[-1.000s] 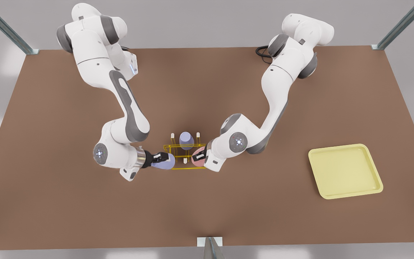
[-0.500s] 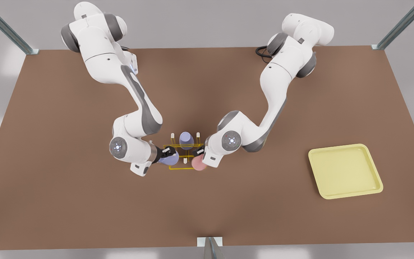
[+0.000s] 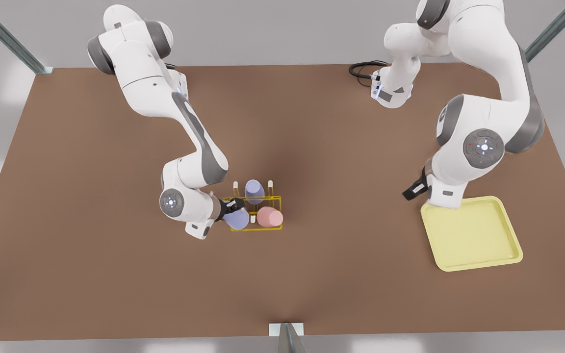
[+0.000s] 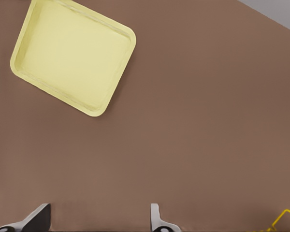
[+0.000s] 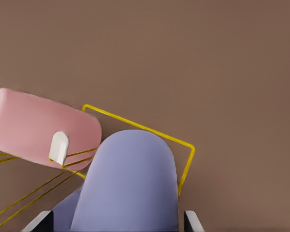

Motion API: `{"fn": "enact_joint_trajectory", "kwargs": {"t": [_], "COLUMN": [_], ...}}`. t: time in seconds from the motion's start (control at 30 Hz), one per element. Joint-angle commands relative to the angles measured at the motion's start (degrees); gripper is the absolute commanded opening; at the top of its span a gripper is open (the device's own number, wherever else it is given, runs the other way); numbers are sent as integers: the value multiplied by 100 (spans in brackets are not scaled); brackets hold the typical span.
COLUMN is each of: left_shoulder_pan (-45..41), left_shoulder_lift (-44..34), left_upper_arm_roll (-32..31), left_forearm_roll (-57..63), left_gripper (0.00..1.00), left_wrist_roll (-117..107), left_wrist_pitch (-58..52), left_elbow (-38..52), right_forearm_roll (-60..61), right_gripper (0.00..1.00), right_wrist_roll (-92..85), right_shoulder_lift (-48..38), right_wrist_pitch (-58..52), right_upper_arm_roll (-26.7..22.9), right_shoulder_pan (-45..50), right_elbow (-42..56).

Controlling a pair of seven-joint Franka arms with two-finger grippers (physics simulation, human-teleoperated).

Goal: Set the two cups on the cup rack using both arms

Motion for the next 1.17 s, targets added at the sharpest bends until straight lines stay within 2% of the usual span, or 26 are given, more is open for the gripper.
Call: {"fn": "enact_joint_trajectory", "kwargs": {"t": [0.0, 0.1, 0.23, 0.3, 0.37, 0.5, 0.6, 0.67, 0.7, 0.8, 0.97, 1.13], "left_shoulder_pan": [333, 668, 668, 677, 685, 650, 677, 677, 677, 659, 650, 677], "left_shoulder_lift": [-202, -202, -202, -254, -843, -861, -905, -896, -896, -896, -905, -905], "left_upper_arm_roll": [78, 78, 69, 43, 34, -89, -177, -168, -168, -177, -300, -300], "left_forearm_roll": [-233, -568, -594, -594, -612, -612, -664, -717, -717, -717, -726, -717], "left_gripper": [100, 100, 100, 100, 100, 100, 100, 100, 100, 100, 100, 100], "left_wrist_roll": [4394, 4894, 4930, 4930, 4930, 4904, 4895, 4895, 4886, 4807, 4596, 4578], "left_wrist_pitch": [-755, -1607, -1827, -1669, -975, -1063, -1221, -1256, -1256, -1256, -1326, -1370], "left_elbow": [-261, -208, -243, -393, -1315, -1237, -1105, -1087, -1078, -1078, -1070, -1061], "right_forearm_roll": [16, 69, 51, -54, -1293, -1847, -2348, -2524, -2568, -2524, -2542, -2551], "right_gripper": [100, 100, 100, 100, 100, 100, 100, 100, 100, 100, 100, 100], "right_wrist_roll": [15, 15, 94, 1798, 3267, 4278, 4191, 2803, 1854, 991, 807, 798], "right_shoulder_lift": [-10, -1, -62, -80, -150, -502, -1038, -2039, -2225, -2690, -3543, -3648], "right_wrist_pitch": [-4, -22, -83, -66, -92, -584, -1023, -1032, -1129, -1964, -2491, -2676], "right_upper_arm_roll": [0, 0, -26, -131, -123, -123, -474, -597, -606, -624, -624, -624], "right_shoulder_pan": [4, -13, -31, 31, 136, 198, 75, -733, -927, -1006, -1024, -1015], "right_elbow": [9, 150, 317, 396, 405, 326, -131, -1045, -1055, -685, -1002, -922]}}
